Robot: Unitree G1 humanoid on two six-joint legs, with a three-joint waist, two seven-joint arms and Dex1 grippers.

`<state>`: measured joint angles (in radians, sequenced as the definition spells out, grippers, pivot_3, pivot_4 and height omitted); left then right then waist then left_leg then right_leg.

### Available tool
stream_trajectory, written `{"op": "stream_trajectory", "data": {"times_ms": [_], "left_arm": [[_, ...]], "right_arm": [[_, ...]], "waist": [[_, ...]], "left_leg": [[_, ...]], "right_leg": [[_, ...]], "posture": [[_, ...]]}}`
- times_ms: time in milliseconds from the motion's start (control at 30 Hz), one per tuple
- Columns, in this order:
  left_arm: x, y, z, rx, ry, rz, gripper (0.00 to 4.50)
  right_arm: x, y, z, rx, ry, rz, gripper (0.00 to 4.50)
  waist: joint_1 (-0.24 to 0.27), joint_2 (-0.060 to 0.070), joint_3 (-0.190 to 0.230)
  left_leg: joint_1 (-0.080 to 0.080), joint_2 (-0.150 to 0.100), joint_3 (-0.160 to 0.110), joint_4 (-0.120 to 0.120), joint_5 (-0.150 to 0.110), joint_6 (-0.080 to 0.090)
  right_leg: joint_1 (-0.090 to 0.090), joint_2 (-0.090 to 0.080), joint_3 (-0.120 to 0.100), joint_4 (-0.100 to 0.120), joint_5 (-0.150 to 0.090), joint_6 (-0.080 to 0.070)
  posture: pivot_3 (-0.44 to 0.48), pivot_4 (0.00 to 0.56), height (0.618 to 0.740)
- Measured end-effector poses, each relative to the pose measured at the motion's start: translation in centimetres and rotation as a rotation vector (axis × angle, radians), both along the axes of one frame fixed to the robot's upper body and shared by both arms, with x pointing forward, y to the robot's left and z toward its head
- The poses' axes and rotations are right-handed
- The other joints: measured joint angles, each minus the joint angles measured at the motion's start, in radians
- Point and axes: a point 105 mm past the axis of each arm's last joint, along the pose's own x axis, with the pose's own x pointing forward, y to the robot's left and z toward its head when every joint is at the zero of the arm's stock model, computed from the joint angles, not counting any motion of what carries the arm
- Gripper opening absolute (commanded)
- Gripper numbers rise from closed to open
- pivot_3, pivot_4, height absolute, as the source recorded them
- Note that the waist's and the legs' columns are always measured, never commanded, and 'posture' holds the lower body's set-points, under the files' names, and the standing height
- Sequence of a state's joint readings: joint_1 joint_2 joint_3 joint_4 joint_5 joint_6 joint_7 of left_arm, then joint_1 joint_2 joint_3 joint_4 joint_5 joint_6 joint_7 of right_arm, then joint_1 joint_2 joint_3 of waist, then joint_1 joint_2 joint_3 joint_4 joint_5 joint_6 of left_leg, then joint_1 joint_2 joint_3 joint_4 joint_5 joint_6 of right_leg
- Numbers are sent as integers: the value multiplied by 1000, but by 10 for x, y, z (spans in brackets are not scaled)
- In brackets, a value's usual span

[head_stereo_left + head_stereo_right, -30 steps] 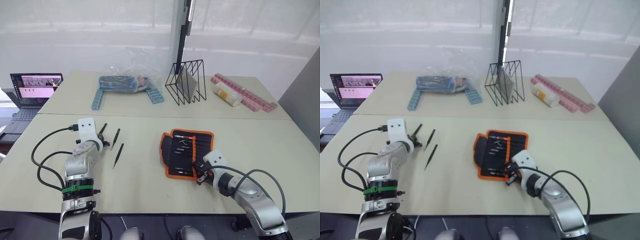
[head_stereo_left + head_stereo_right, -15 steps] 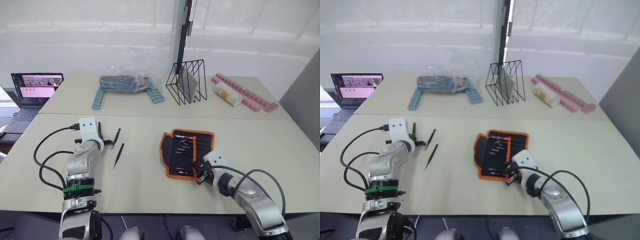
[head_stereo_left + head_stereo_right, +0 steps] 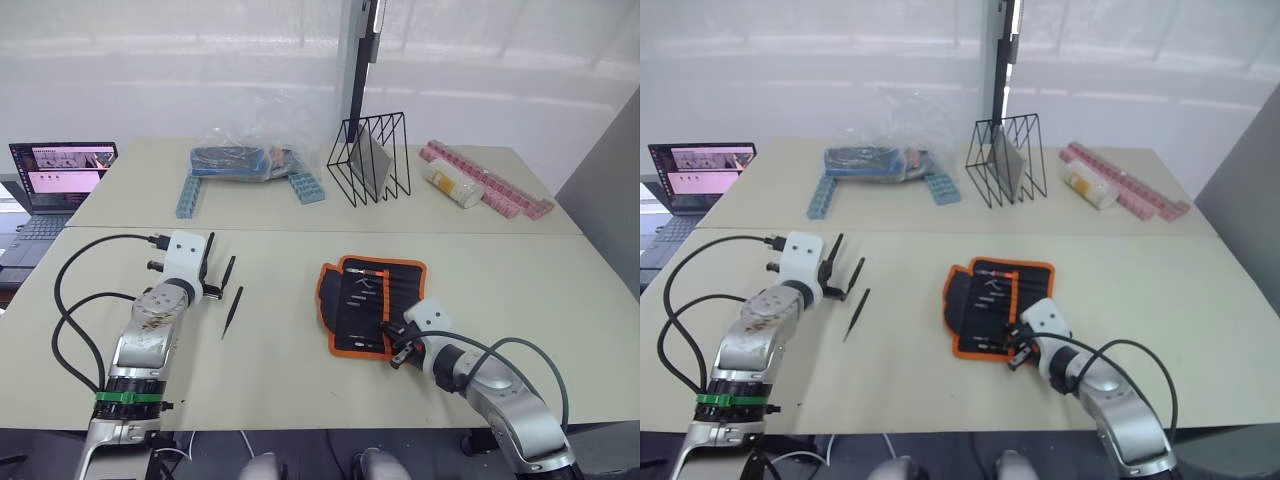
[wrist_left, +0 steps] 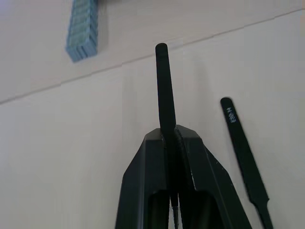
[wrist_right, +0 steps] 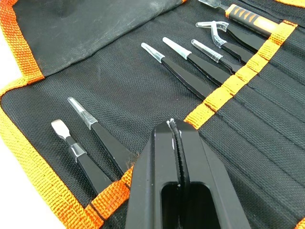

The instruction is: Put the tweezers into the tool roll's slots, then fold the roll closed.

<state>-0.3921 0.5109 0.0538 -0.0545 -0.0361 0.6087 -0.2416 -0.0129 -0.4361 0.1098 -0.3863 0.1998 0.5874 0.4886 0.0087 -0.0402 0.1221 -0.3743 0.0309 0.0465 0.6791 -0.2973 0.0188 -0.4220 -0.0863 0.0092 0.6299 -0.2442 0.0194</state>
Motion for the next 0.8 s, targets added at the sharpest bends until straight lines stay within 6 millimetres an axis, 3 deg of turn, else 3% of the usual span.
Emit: {"op": "stream_trajectory", "data": {"times_ms": [100, 433, 667, 800], "left_arm": [[-1, -18, 9, 52, -33, -124, 13], [-9, -112, 36, 187, -98, -690, 13], [-12, -181, 31, 238, -30, -1020, 13], [-21, -198, 10, 272, 54, -1128, 13]], "right_arm": [[0, 1, -1, 4, 1, -4, 0], [-3, 1, -2, 10, -5, -24, 0], [-3, 2, -2, 0, -18, -38, 0], [-4, 6, -2, 9, -20, -36, 0]], "waist": [[0, 0, 0], [1, 0, 0], [3, 0, 0], [-8, 0, 0]], "left_leg": [[0, 0, 0, 0, 0, 0], [-1, -1, 1, 1, 0, 2], [-2, -3, 2, 5, -1, 3], [-2, 0, 2, 5, -1, 3]], "right_leg": [[0, 0, 0, 0, 0, 0], [0, 11, 0, 0, 0, 0], [2, 15, 1, 0, -1, 1], [0, 20, 4, 0, -1, 1]], "posture": [[0, 150, 725], [0, 150, 725], [0, 150, 725], [0, 150, 725]]}}
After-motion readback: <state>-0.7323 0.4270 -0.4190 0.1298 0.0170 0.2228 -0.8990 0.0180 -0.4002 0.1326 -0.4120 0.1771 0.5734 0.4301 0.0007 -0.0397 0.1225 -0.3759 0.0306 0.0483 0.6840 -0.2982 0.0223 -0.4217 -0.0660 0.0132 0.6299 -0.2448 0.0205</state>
